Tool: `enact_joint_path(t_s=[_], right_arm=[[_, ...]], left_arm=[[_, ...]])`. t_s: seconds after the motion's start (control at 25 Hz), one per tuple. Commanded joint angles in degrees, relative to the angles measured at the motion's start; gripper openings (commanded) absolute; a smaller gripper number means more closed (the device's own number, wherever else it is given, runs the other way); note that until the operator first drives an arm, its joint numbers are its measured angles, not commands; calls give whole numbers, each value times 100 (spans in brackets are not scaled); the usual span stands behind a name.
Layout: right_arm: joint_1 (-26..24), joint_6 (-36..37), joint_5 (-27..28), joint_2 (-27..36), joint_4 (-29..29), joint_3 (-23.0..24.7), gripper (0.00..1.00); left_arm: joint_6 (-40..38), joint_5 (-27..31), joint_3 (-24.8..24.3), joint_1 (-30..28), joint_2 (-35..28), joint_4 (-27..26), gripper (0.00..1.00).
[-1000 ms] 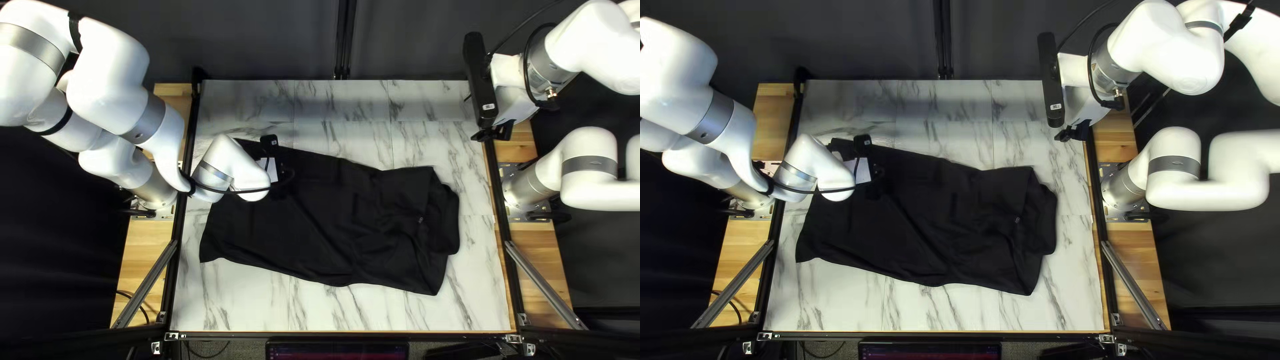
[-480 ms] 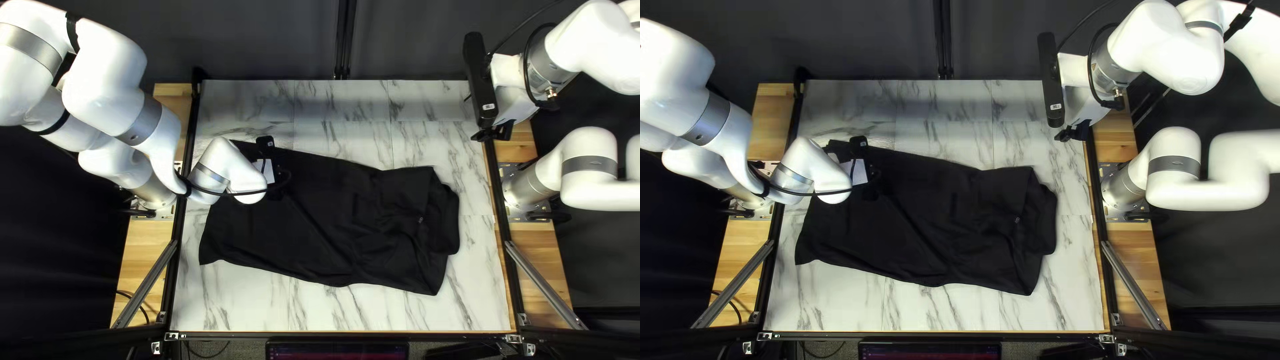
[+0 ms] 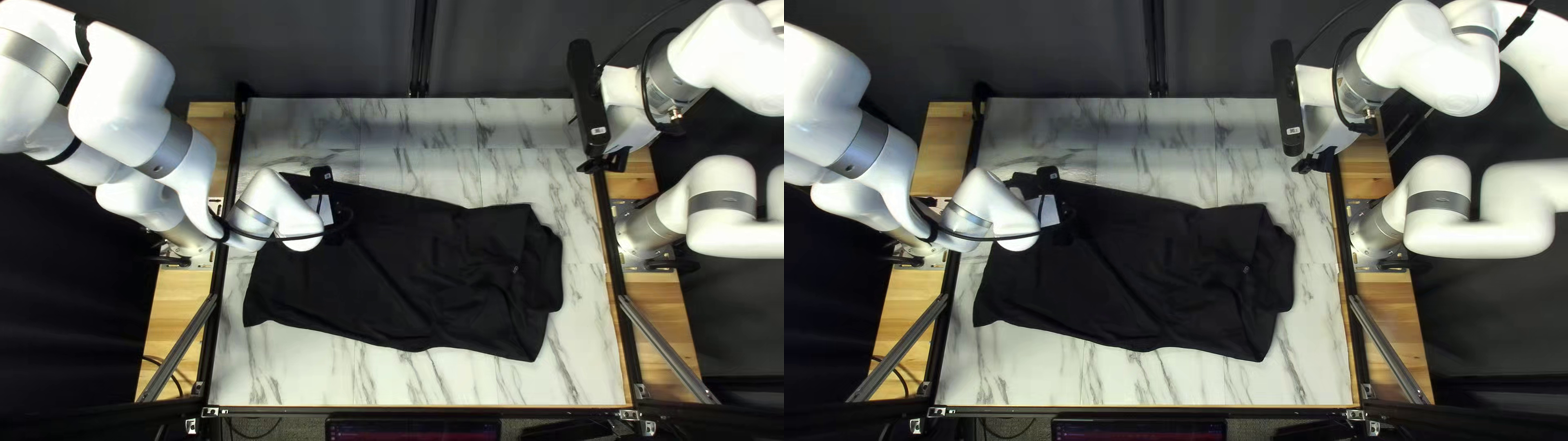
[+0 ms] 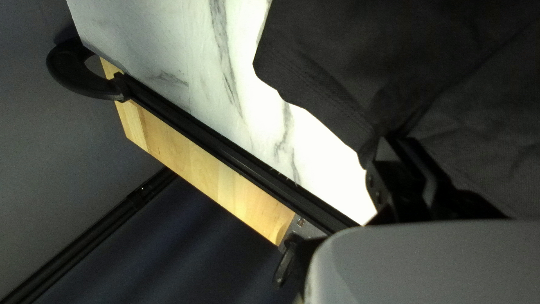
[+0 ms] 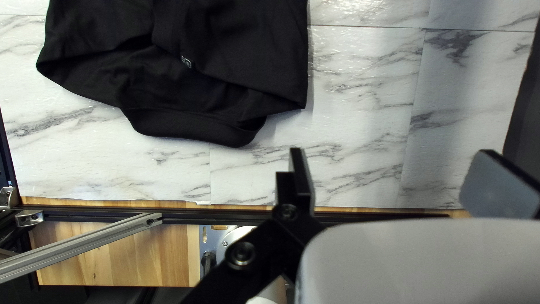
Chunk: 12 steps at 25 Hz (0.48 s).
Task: Fold t-shirt
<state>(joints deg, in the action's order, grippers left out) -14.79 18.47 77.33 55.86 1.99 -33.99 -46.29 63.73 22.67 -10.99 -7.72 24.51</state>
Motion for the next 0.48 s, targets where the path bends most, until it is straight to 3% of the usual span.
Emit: enact_joint_path(t_s=[0.04, 0.48], right_arm=[[0, 0, 0, 0, 0, 0, 100], [0, 0, 0, 0, 0, 0, 100]], left_arm=[[23, 103, 47, -47, -73, -35, 100], [792, 1542, 1449, -397, -364, -146, 100]])
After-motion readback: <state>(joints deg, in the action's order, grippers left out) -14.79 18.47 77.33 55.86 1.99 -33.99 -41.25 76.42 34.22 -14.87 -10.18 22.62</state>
